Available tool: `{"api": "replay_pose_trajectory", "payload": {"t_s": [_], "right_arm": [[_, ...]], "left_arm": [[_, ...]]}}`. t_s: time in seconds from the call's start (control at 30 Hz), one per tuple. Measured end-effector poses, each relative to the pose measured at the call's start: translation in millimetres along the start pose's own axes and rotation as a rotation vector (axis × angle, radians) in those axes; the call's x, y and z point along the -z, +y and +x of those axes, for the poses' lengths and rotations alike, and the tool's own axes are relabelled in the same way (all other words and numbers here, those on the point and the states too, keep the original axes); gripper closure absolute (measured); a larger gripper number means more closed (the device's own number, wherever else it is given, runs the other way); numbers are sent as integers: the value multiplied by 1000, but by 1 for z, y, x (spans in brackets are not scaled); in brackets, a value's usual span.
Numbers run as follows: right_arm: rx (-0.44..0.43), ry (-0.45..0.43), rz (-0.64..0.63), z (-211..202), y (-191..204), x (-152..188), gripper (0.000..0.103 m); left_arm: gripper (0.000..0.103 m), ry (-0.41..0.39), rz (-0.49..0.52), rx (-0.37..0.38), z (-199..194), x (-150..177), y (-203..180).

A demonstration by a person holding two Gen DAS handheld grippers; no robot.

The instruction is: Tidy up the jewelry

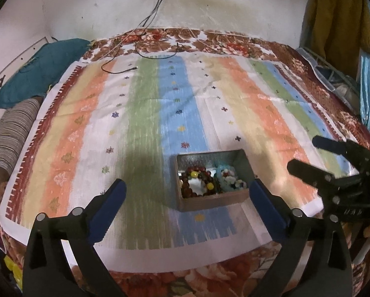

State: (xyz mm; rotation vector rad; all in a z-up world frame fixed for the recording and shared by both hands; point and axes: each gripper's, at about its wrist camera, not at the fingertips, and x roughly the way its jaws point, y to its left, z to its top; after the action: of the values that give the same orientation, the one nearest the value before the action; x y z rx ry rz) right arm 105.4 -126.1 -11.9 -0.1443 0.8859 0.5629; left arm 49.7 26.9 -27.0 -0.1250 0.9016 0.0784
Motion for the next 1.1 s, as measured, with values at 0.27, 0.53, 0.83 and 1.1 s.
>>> {"api": "replay_pose_trajectory", "payload": {"t_s": [0.27,0.53,0.83,1.1], "right_arm": [[-10,0,-25,-8,-1,15,6],[-23,-7,-13,-15,-4,22,5],[-31,-44,0,-24,-6,27,5],[-32,-48,16,-25,-8,29,5]], "left_arm": [[6,-19,45,-35,-9,13,-10],[6,-46,93,-58,-13,16,-20],[6,-63,104,-43,-17,18,-24],[6,-73,120,-35,-20,21,-28]]}}
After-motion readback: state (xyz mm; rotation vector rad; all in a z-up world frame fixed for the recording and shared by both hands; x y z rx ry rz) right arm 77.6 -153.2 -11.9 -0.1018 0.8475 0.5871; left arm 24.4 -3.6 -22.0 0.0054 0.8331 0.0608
